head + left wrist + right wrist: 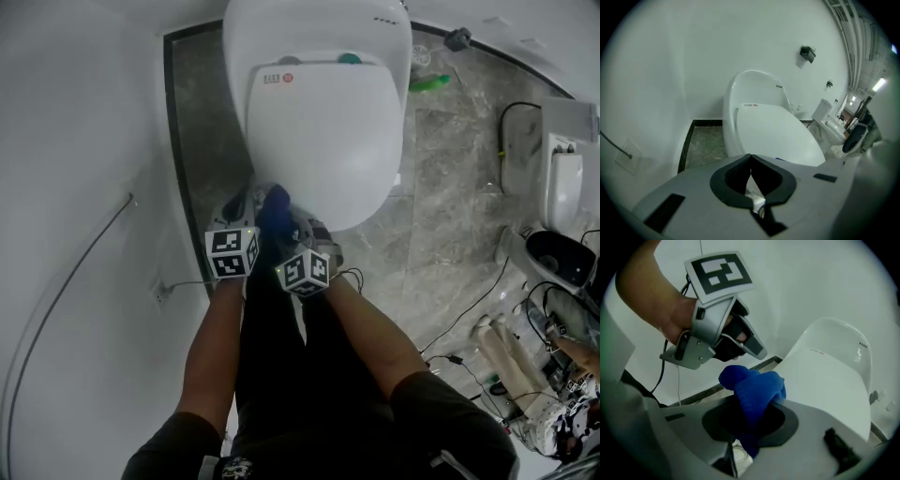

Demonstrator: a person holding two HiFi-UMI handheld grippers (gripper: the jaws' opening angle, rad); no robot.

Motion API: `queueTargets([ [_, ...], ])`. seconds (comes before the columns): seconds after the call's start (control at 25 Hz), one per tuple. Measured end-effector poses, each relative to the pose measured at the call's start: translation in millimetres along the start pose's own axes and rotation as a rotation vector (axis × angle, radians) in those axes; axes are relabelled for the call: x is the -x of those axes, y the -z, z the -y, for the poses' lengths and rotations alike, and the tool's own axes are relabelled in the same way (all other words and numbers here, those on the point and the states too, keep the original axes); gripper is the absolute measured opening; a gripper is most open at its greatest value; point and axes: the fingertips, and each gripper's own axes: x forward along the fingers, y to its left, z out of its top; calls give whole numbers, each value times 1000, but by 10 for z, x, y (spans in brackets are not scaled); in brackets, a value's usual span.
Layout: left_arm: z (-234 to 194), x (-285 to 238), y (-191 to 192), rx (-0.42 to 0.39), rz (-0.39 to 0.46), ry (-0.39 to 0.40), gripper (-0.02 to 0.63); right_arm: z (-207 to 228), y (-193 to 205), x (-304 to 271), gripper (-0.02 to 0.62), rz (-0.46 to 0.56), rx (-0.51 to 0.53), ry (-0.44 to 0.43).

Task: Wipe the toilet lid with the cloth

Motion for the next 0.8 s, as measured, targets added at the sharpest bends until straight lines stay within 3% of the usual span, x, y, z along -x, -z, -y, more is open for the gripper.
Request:
queueTargets([
  [0.08, 54, -21, 8, -13, -5, 19, 12, 66, 148, 16, 74, -25, -22, 28],
  [0.48, 270, -146, -36, -50, -15, 63, 12, 659, 739, 530, 74, 45, -122, 211],
  [0.8, 441, -203, -26, -89, -36, 101, 12, 1266, 1500, 1029, 74, -43, -287, 422],
])
